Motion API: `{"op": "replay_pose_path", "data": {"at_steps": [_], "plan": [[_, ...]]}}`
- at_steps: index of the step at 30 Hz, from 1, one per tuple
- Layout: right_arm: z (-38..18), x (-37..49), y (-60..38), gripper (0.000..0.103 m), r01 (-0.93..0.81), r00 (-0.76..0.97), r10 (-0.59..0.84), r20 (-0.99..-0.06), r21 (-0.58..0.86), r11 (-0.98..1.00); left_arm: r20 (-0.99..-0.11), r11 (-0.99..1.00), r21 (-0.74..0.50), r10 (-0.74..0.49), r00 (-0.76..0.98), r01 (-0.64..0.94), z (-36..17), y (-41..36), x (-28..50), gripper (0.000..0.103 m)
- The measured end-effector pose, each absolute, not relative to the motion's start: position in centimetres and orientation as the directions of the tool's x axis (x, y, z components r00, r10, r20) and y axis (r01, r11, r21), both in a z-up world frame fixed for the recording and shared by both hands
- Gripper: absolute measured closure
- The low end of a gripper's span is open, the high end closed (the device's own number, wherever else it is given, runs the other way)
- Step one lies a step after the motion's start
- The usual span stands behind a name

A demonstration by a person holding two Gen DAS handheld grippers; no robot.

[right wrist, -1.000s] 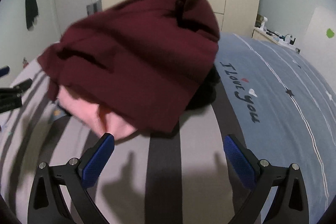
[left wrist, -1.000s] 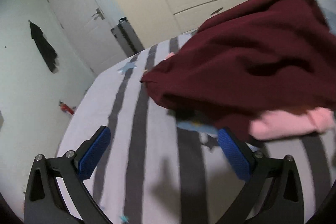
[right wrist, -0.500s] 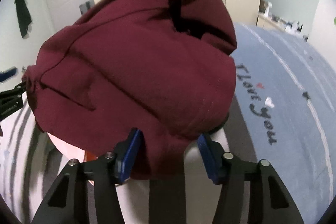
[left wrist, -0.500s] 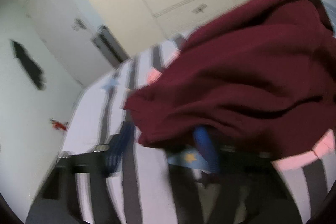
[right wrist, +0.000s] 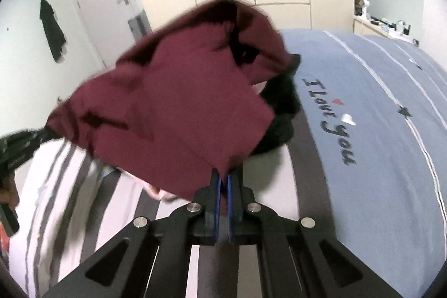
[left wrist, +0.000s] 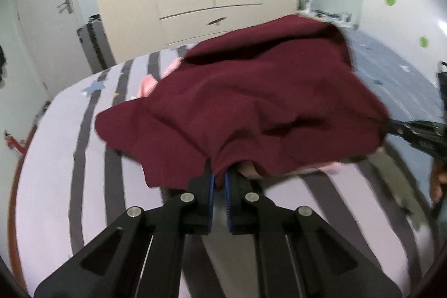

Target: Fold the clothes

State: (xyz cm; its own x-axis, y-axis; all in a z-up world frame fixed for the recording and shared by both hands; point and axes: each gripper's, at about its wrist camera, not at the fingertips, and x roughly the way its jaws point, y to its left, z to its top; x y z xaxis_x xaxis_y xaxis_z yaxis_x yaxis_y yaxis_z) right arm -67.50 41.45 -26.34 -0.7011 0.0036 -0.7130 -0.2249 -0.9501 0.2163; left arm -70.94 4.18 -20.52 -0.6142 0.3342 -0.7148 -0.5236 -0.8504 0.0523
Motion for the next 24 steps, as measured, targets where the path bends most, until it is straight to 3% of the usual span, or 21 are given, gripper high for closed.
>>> {"op": "replay_pose_path", "data": {"at_steps": [7,16,20,23,24], "plan": [[-24.0,-55.9,40.2,0.102,-0.198,-0.689,-0.053,-0.723,0.258,-0.945,-0.739,-0.823,-0.115,0.446,-0.506,-0.557,-19.1,0.2,-54.2,0.098],[-24.9,-39.8,35.6,0.102,-0.203,-0.512,-0.091,-0.854,0.223,-0.954,-0.807,-0.818,-0.334,0.505,-0.306,-0.468,-19.2,-1.3,-35.2,0.098],[-25.9,-34.4,36.5,0.102,-0.263,-0.427,-0.061,-0.902,0.188,-0.946,-0.825,-0.81,-0.377,0.514,-0.234,-0.448,-20.5,-0.5,-31.8,0.098],[-26.1,-32.4,37.3,0.102,-0.315,-0.394,-0.017,-0.919,0.153,-0.937,-0.822,-0.828,-0.38,0.507,-0.261,-0.412,-20.3,-1.0,-31.4,0.089],[-25.9,-31.9,37.2,0.102,-0.33,-0.384,-0.001,-0.923,0.138,-0.934,-0.82,-0.836,-0.382,0.503,-0.272,-0.393,-20.3,-1.3,-31.5,0.081]]}}
